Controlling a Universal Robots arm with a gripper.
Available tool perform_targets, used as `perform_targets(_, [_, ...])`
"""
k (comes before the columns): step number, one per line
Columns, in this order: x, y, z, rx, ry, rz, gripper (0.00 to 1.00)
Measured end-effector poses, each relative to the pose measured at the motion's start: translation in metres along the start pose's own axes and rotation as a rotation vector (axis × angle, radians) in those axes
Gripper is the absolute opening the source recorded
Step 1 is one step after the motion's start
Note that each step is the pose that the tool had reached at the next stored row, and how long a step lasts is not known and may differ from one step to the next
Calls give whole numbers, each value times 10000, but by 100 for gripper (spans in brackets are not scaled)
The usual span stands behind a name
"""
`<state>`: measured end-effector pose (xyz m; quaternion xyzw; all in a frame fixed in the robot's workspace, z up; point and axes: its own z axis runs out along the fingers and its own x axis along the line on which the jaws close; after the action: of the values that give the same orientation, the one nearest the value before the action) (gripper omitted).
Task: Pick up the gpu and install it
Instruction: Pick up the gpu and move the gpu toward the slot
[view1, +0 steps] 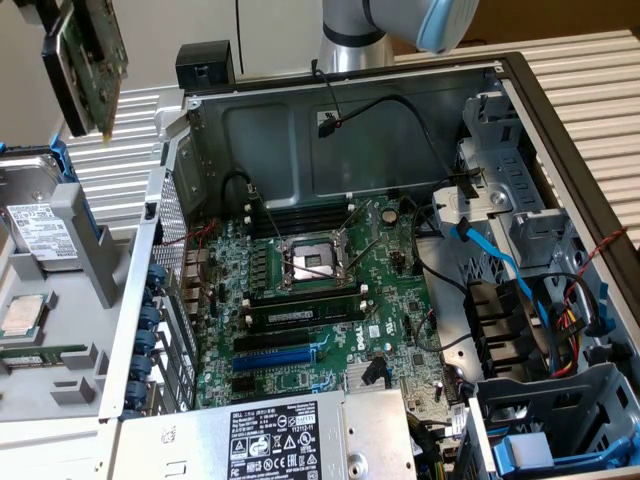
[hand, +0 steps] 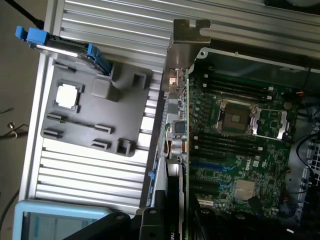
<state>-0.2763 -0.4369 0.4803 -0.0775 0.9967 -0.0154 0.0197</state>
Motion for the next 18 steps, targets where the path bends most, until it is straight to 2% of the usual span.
perform_targets(4, [-77, -32, 4, -44, 247, -7, 27])
perform_targets(8, [-92, -45, 5, -63, 273, -7, 27])
perform_targets(10, [-113, -59, 6, -160, 359, -7, 27])
perform_targets(13, [-144, -78, 9, -302, 531, -9, 27])
perform_targets(15, [-167, -90, 10, -352, 691, -11, 27])
perform_targets(17, [-188, -95, 10, -382, 876, -24, 27])
perform_targets(18, [-194, -96, 11, -391, 930, -61, 27])
